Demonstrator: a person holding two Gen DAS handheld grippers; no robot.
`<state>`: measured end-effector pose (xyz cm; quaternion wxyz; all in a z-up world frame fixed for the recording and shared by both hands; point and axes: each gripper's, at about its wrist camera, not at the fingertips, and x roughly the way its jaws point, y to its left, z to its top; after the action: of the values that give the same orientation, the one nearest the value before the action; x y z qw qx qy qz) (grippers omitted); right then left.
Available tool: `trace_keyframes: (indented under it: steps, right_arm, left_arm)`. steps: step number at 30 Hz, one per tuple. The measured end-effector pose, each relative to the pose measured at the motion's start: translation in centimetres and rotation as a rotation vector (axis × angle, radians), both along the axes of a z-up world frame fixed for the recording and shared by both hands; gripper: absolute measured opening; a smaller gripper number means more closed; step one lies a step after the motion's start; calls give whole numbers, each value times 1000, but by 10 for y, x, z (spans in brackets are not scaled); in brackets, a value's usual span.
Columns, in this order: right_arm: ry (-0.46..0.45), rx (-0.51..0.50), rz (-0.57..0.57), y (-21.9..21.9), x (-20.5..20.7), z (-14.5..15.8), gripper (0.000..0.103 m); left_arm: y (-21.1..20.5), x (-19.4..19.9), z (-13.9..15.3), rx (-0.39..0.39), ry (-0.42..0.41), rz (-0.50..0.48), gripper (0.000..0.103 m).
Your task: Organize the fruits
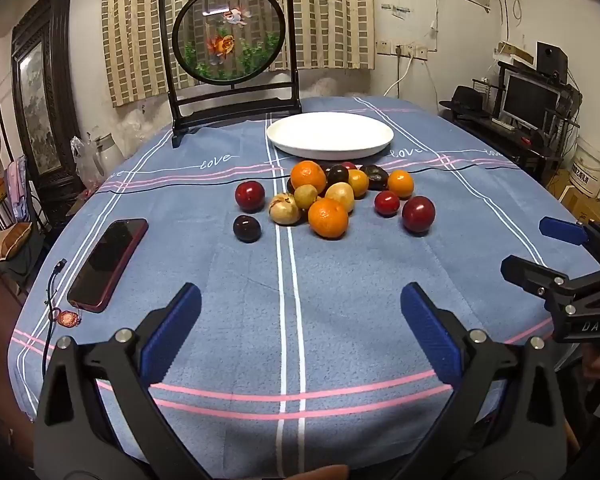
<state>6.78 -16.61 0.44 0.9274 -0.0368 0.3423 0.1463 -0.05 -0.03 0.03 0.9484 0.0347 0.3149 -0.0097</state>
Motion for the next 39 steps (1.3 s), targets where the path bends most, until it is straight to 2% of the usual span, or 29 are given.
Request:
trace_keyframes:
  steps: [39]
  right_arm:
    - [-3,11,18,6,-3,-4,102]
  left_arm:
    - [3,-1,-4,-27,28,12,101]
